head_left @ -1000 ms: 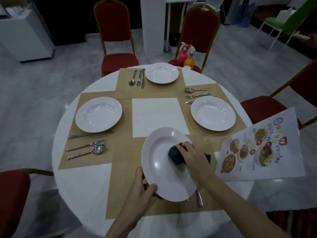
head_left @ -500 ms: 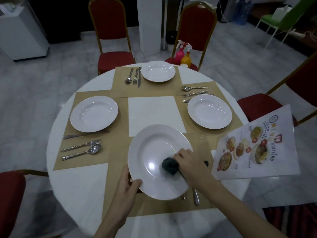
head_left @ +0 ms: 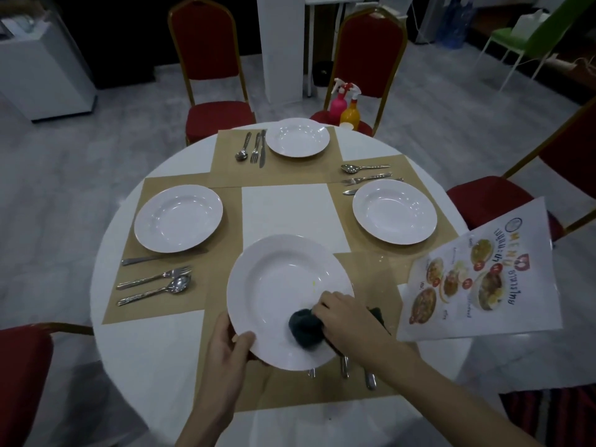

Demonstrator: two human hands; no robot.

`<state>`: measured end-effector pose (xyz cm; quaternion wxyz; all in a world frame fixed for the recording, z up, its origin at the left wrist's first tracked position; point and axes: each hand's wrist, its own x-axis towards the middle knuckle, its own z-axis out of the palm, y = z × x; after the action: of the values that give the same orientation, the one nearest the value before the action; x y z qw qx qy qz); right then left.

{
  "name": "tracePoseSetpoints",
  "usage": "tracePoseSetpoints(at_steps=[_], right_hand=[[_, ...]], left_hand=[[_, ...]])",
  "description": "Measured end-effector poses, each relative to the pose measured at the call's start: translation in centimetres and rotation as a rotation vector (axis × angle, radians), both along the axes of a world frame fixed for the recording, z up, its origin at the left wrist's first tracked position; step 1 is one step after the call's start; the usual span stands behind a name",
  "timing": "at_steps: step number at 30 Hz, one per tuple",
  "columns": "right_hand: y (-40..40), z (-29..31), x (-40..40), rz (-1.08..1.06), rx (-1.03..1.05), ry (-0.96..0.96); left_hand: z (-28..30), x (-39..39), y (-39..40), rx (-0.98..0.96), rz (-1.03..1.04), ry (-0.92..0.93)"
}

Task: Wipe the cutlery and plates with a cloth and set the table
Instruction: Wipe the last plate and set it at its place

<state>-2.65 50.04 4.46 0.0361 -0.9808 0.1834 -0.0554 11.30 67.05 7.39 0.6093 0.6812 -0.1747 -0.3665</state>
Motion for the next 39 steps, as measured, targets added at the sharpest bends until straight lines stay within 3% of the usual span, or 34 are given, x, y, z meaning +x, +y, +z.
tracePoseSetpoints(at_steps=[2,6,9,15,18,23,25,30,32,36,39], right_hand=[[-0.5,-0.4,-0.9,-0.012,-0.029,-0.026],[-4.1,0.0,-1.2,-0.229,-0.149,-0.051],[-3.6,0.8,-0.1,-0.321,-0.162,-0.009],[0.9,0.6,1.1,-0.169,0.004,0.115],[1.0,1.4,0.0,-0.127,-0.048,0.126],[-3.1,4.3,0.3,-0.346,-0.277,0.08],[-2.4,4.4,1.0,-0.36,-0.219,0.064],[2.6,2.5,1.7,-0.209,0.284,0.158],[3.7,2.2,1.2,-0.119,0.313,0.16],[1.5,2.5,-0.3,-0.054,0.097,0.135],[-2.1,3.7,-0.4,-0.31,-0.1,0.155]], left_hand=[[-0.1,-0.7,0.5,0.004,-0.026,0.028],[0.2,-3.4,0.5,-0.011,-0.139,0.109],[1.0,-4.3,-0.8,-0.002,-0.1,0.107],[0.4,-1.7,-0.6,0.021,0.017,-0.032],[0.2,-1.1,0.7,-0.009,-0.015,-0.017],[1.2,-3.2,0.8,-0.051,-0.156,0.048],[1.4,-3.4,0.0,-0.048,-0.115,0.043],[-0.2,-1.4,-0.3,-0.013,0.039,-0.043],[-0.5,-1.0,0.4,-0.013,0.037,-0.02],[-0.7,-1.7,1.6,-0.036,0.013,0.04],[-0.3,-2.9,1.1,-0.06,-0.063,0.086]])
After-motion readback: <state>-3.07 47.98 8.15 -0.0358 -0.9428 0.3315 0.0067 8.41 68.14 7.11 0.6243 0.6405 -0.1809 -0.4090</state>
